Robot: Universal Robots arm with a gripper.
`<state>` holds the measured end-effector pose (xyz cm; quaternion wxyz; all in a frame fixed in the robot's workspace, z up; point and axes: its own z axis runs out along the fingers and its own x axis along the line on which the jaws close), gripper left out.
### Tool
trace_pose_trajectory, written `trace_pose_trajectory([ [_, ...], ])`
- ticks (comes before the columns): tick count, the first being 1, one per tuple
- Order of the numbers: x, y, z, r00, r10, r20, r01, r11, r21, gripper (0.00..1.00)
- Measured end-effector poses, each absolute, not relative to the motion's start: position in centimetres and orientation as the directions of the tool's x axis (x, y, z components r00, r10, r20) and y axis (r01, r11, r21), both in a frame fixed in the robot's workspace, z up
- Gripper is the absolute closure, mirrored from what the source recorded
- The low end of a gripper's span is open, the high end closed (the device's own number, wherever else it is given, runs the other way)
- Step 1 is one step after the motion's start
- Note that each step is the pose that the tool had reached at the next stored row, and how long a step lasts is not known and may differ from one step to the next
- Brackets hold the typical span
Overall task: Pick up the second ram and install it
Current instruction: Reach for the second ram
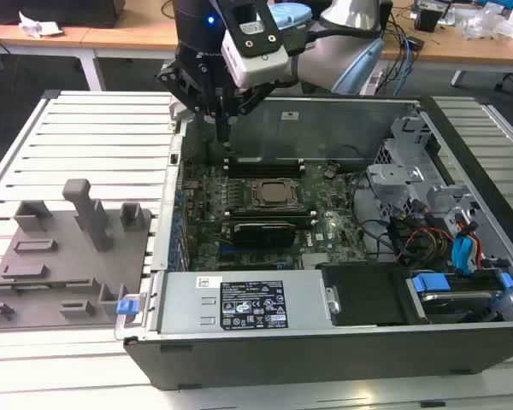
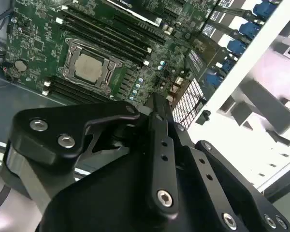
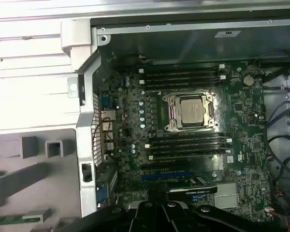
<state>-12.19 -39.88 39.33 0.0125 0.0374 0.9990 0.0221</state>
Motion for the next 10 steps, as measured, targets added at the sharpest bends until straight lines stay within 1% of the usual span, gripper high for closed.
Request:
trace_pose_trajectory([
  [3, -15.0, -39.9, 39.3, -0.997, 0.075, -0.023, 0.074, 0.996, 0.045, 0.89],
  [10, -17.1, -39.9, 39.3, -0.997, 0.075, -0.023, 0.074, 0.996, 0.045, 0.89],
])
